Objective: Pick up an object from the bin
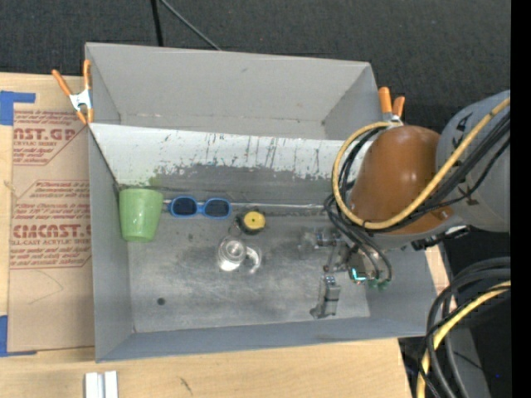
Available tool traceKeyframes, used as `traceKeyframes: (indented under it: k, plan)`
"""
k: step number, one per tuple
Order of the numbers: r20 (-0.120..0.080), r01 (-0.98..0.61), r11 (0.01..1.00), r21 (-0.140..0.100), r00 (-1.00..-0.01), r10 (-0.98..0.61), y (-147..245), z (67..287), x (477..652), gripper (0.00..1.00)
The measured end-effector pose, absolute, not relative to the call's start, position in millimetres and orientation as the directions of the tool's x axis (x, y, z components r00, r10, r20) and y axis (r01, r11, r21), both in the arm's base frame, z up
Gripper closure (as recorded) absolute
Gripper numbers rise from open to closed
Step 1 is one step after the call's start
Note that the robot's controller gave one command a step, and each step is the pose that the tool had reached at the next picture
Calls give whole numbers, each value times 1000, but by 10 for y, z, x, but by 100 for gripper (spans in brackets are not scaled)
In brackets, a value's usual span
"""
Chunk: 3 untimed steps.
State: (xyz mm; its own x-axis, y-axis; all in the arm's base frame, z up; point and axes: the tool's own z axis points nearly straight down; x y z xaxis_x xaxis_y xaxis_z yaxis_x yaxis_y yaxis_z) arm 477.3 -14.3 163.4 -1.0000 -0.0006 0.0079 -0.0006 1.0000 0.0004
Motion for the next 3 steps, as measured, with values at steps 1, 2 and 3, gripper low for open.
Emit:
traceKeyframes:
  k: [1, 2, 3]
  plan:
    - [-4, -163, 987, -4, -987, -163, -1154, 2004, 5097, 0]
    - [1, -9, 1000, 3, -1000, -9, -795, 1075, 5711, 0]
    - [-4, -151, 989, 2, -989, -151, -1558, 880, 5627, 0]
